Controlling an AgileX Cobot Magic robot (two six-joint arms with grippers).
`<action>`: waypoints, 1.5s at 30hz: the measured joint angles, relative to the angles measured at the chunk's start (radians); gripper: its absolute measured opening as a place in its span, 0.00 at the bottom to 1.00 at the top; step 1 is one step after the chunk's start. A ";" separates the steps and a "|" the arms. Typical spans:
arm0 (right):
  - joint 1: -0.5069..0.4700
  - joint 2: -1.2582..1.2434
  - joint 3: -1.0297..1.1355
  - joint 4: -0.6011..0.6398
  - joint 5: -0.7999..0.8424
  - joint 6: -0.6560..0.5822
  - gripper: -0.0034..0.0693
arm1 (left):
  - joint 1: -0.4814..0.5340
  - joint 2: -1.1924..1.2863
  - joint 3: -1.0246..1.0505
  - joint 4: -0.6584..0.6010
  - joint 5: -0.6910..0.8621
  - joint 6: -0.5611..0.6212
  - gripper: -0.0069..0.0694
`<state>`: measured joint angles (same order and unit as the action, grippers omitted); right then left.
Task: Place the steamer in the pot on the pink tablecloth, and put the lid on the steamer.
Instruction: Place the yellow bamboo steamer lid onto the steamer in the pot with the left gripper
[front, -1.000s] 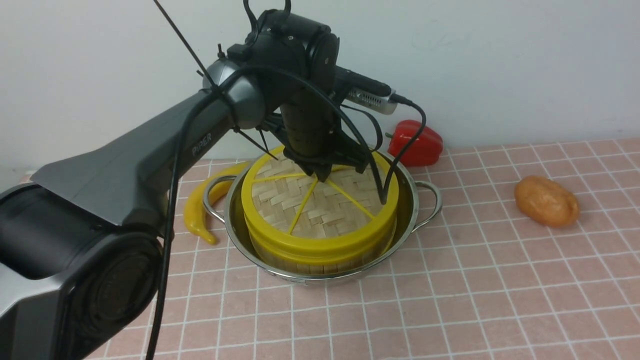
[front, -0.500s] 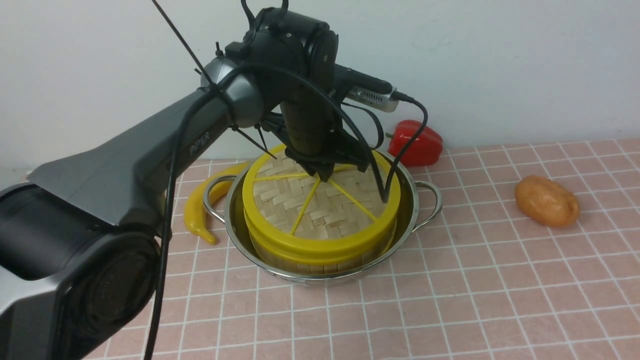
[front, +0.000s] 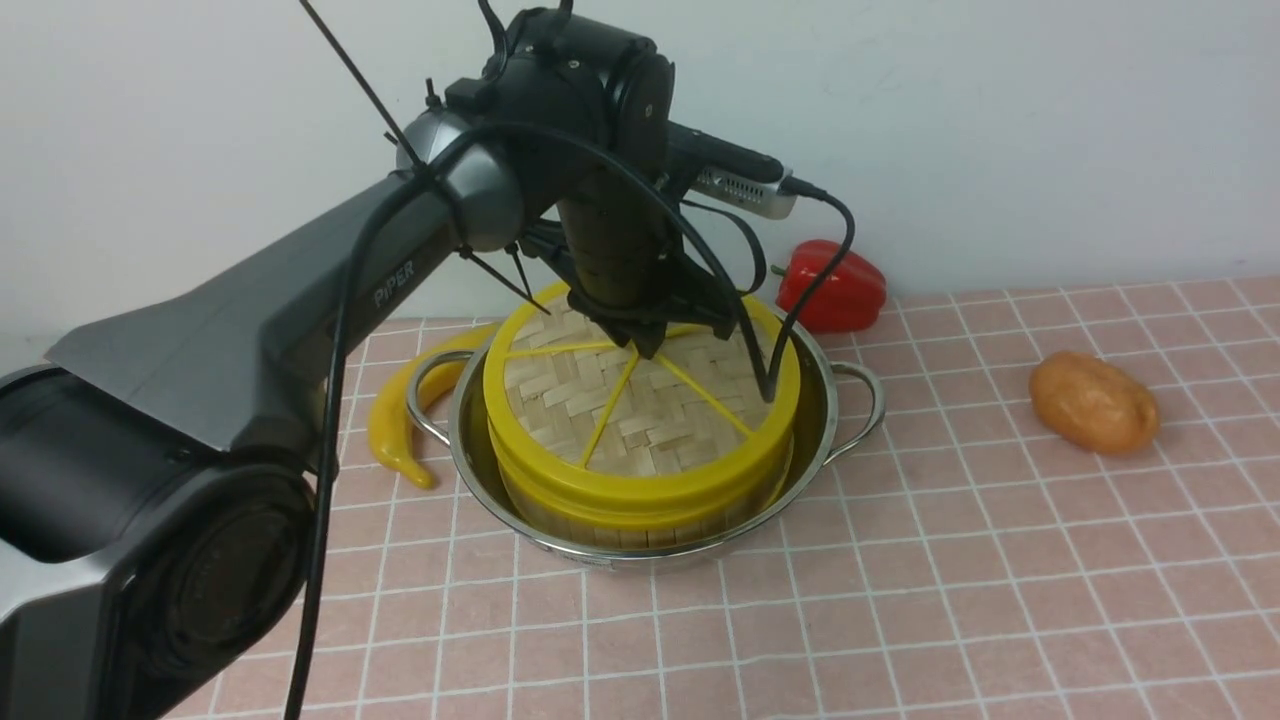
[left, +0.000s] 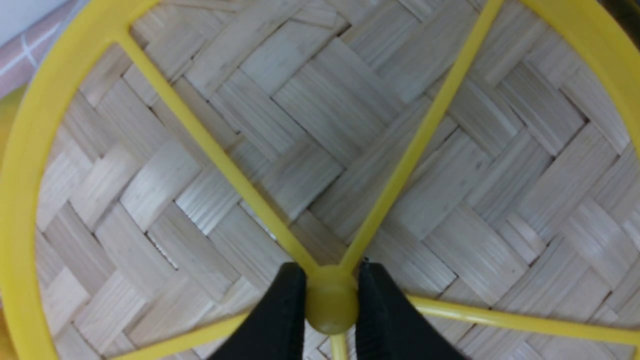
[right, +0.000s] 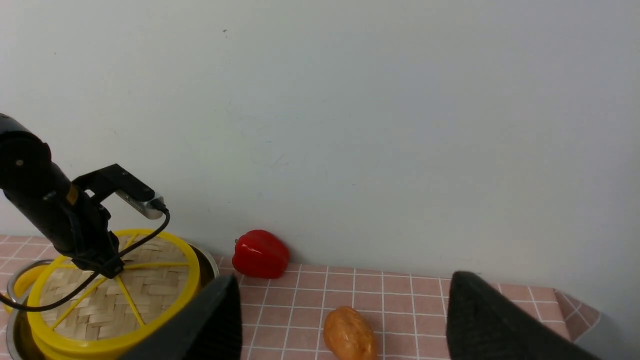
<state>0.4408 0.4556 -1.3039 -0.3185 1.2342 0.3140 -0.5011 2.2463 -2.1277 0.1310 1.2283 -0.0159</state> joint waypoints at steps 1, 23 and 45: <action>0.000 0.000 0.000 0.000 0.000 0.000 0.78 | 0.000 0.000 0.000 0.000 0.000 0.000 0.25; 0.000 0.000 0.000 0.000 0.000 0.000 0.78 | 0.000 -0.069 0.077 0.003 -0.001 0.000 0.25; 0.000 0.000 0.000 0.002 0.000 0.000 0.78 | 0.000 -0.039 0.078 0.003 -0.029 0.000 0.25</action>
<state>0.4408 0.4556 -1.3039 -0.3162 1.2342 0.3140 -0.5011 2.2074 -2.0497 0.1344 1.1994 -0.0159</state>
